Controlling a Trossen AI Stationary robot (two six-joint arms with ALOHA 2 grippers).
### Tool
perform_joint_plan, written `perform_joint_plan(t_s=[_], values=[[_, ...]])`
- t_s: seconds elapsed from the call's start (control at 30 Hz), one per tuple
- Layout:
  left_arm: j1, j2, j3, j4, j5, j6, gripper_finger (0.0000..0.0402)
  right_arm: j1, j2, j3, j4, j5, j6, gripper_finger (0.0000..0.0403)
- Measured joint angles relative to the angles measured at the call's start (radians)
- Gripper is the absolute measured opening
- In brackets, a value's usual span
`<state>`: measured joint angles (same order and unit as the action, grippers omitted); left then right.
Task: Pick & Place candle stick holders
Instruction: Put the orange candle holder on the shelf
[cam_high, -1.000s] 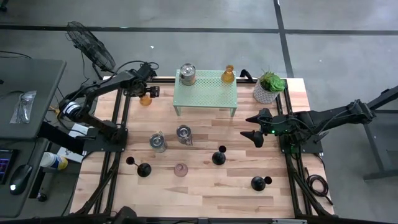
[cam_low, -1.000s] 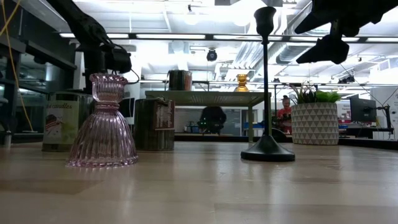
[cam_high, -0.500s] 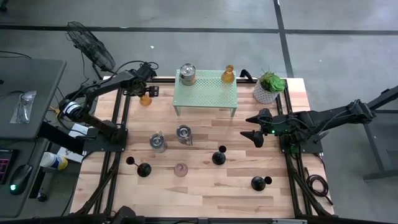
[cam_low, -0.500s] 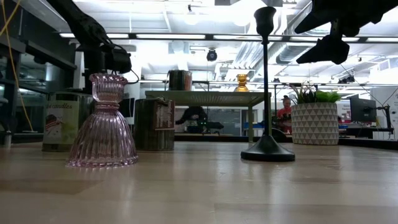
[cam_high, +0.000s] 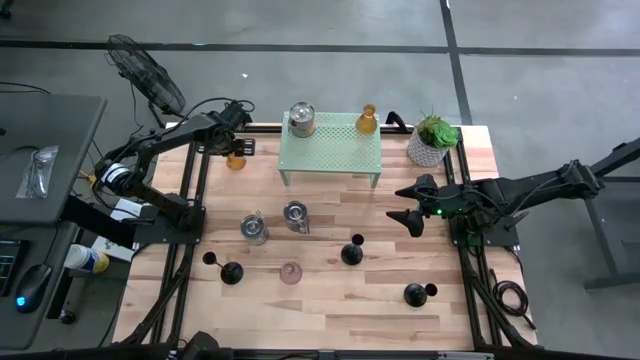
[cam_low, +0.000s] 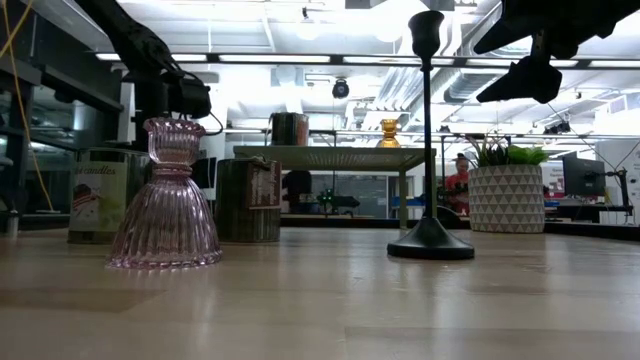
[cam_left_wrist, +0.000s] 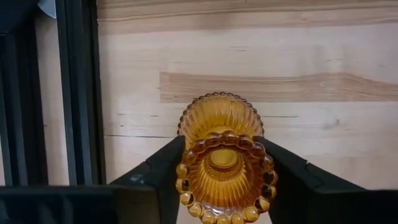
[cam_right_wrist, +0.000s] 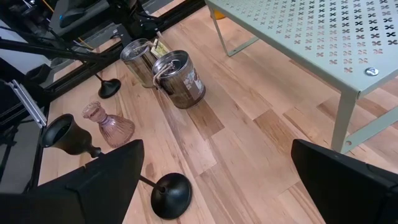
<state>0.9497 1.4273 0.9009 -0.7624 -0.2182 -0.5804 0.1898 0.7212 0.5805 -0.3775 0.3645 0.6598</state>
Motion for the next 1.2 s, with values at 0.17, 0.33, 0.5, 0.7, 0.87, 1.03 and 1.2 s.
perform_joint_plan(t_s=[0.17,0.33,0.5,0.7,0.87,1.03,1.2], values=[[0.0,-0.001,0.0,-0.003,0.003,0.0,0.0163,0.0,0.0,0.0,0.0,0.0,0.0,0.04],[0.0,-0.001,0.0,-0.011,0.005,0.002,0.0171,0.0,0.0,0.0,0.0,0.0,0.0,0.04],[0.0,-0.002,0.0,-0.019,0.009,0.007,0.0162,0.0,0.0,0.0,0.0,0.0,0.0,0.04],[0.0,-0.006,0.0,-0.028,0.027,0.027,0.0162,0.0,0.0,0.0,0.0,0.0,0.0,0.04],[0.0,-0.049,0.0,-0.031,0.029,0.027,0.0162,0.0,0.0,0.0,0.0,0.0,0.0,0.04],[-0.001,-0.087,0.0,-0.066,0.032,0.041,0.0162,0.0,0.0,0.0,0.0,0.0,0.0,0.04],[-0.001,-0.124,0.0,-0.097,0.071,0.084,0.0162,0.0,0.0,0.0,0.0,0.0,0.0,0.04]])
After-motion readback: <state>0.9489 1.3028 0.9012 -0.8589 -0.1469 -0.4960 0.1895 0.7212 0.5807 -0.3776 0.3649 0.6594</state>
